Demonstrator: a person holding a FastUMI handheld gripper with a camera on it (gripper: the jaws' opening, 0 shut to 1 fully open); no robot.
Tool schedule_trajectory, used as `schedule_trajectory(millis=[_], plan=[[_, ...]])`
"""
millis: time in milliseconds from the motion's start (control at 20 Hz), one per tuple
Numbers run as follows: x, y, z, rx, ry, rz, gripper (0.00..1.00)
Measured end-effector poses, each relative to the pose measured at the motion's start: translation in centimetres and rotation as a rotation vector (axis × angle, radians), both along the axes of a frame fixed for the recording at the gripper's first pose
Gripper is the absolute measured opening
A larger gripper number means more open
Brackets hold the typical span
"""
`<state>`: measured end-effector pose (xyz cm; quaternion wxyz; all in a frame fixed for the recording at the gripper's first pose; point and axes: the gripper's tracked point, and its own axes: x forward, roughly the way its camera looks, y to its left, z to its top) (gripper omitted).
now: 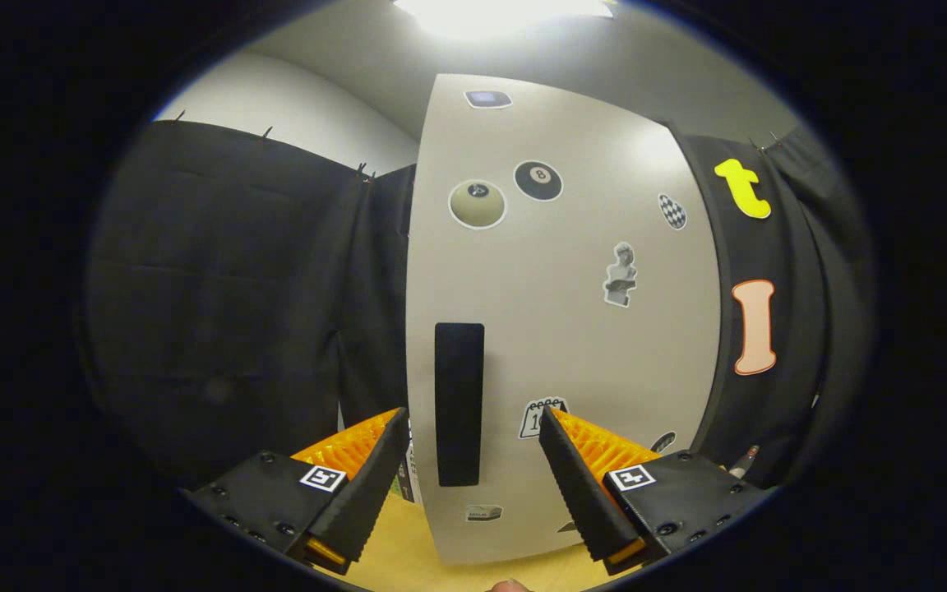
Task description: Open the shoe cabinet door, grab the shoes and put them into the shoe cabinet, then close the shoe cabinet door.
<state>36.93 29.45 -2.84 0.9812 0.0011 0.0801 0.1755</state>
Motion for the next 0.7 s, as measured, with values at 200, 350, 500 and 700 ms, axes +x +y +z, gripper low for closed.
schedule_trajectory(millis=[200, 350, 500, 700], plan=[[-4.5, -4.3, 0.9, -0.027, -0.003, -0.011, 0.98], [-7.4, -9.0, 1.5, -0.027, -0.005, -0.058, 0.98], [-9.8, -14.5, 2.2, -0.002, 0.006, -0.127, 0.98], [-12.4, -22.4, 3.0, 0.022, 0.003, -0.250, 0.98]])
